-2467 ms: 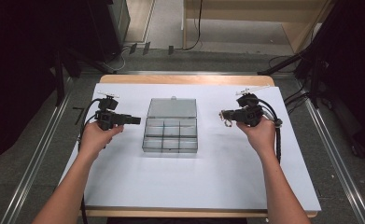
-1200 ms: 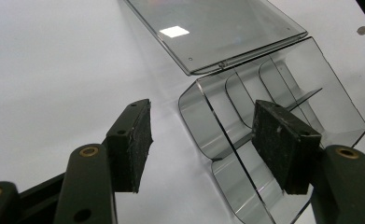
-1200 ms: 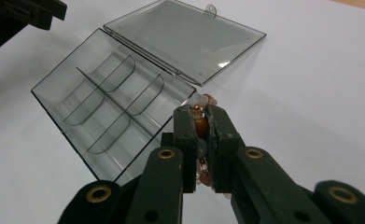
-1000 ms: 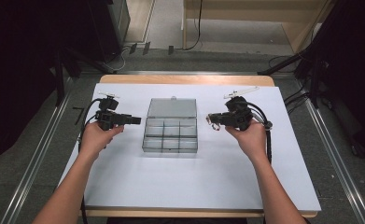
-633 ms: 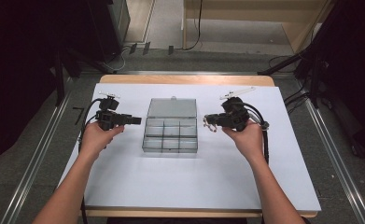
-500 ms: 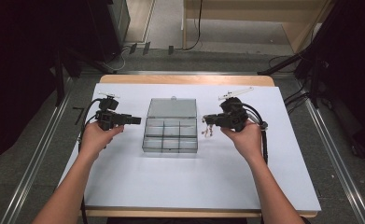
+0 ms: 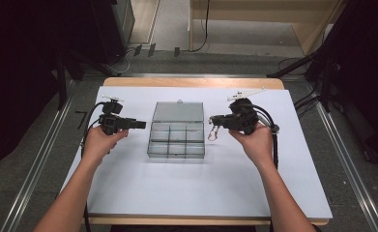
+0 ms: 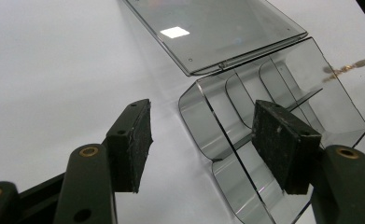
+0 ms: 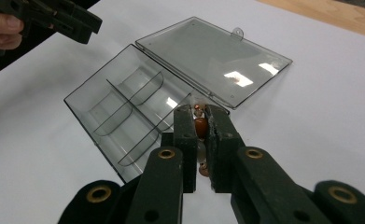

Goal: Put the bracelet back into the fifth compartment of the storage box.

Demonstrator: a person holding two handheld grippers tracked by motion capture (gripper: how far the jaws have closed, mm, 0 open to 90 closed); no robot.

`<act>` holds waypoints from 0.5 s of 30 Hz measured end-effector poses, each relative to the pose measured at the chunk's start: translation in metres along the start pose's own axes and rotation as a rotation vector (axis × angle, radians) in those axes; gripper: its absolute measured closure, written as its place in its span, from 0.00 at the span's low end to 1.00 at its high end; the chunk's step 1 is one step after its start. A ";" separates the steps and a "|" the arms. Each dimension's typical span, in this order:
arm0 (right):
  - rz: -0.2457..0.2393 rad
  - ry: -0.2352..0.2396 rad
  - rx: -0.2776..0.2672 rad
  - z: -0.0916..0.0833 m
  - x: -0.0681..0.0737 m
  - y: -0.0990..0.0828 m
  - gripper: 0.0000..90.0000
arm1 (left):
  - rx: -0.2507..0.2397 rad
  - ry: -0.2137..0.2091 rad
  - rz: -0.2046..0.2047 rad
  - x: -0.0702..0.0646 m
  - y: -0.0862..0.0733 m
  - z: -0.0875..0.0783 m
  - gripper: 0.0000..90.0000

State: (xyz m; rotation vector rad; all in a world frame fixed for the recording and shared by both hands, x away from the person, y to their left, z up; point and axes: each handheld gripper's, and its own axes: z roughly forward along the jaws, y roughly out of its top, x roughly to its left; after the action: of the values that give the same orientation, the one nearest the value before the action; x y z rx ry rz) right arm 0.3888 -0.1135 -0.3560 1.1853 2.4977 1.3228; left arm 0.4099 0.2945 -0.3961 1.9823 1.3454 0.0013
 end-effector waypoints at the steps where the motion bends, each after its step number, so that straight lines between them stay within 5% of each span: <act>1: -0.003 -0.001 -0.005 -0.001 0.000 0.001 0.95 | 0.000 0.000 0.000 0.000 0.000 0.000 0.43; 15: -0.024 -0.001 -0.032 -0.012 0.015 0.010 0.95 | -0.002 0.001 -0.001 0.001 0.000 0.000 0.43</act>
State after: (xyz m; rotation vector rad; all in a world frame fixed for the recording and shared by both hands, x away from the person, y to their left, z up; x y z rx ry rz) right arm 0.3797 -0.1087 -0.3369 1.1462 2.4717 1.3508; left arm 0.4102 0.2953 -0.3960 1.9805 1.3467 0.0036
